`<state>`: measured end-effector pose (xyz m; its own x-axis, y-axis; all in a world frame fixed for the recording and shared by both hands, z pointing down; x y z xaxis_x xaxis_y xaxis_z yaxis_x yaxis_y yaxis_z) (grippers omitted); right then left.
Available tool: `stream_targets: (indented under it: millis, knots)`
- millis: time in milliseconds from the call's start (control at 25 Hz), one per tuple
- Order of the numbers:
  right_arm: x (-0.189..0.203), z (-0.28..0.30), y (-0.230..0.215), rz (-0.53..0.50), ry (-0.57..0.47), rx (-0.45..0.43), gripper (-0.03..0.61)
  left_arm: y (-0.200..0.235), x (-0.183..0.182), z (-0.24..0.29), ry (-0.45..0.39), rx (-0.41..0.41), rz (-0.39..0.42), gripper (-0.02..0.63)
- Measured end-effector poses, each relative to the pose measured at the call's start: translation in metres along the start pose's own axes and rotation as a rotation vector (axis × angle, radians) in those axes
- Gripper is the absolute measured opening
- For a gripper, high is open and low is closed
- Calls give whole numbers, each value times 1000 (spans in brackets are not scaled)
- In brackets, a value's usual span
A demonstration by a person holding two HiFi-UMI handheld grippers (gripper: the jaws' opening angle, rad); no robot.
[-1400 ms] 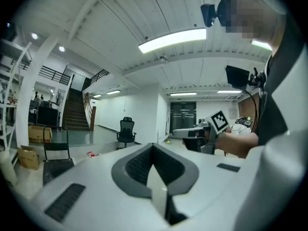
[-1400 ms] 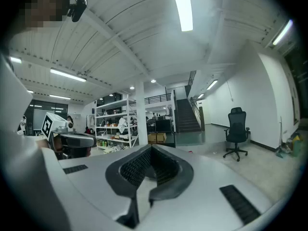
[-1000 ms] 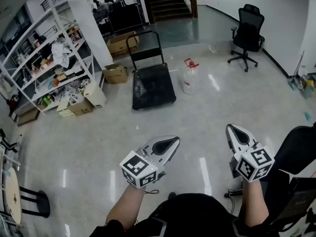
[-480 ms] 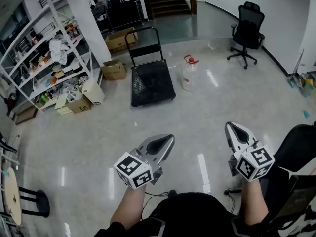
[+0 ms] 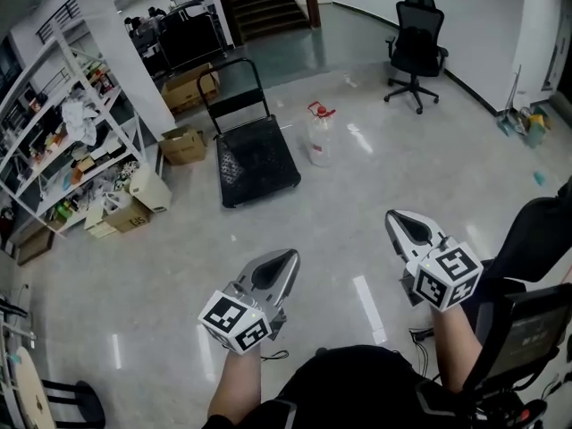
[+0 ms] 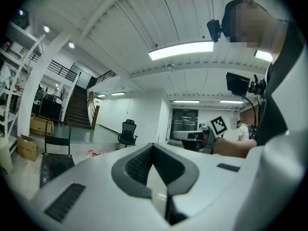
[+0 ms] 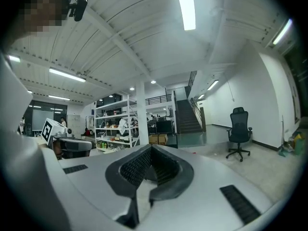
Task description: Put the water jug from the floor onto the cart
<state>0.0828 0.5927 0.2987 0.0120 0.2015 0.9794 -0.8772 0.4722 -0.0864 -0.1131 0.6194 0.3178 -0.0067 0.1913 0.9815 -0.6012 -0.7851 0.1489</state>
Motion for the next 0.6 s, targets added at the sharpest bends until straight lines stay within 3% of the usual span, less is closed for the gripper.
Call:
stream_targets:
  millis: [280,600]
  knots:
    - [3,25,14,2,26,27,0,30,4,2,14,52,18,0]
    - [3,80,-22,-3,35,-11,0,76,-1,58,37,49,34,0]
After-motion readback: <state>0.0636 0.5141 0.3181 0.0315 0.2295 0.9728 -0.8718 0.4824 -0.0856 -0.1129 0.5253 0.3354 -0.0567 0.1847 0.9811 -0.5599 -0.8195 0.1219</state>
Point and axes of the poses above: the fingertips, and each gripper's own axes: z forward along the fingers, y to its left, x out of its underside, the point moved 1 cm from there along -z, backward along the fingers, and after that the axes turned 4 degrees about y, right-handed, at the moved point
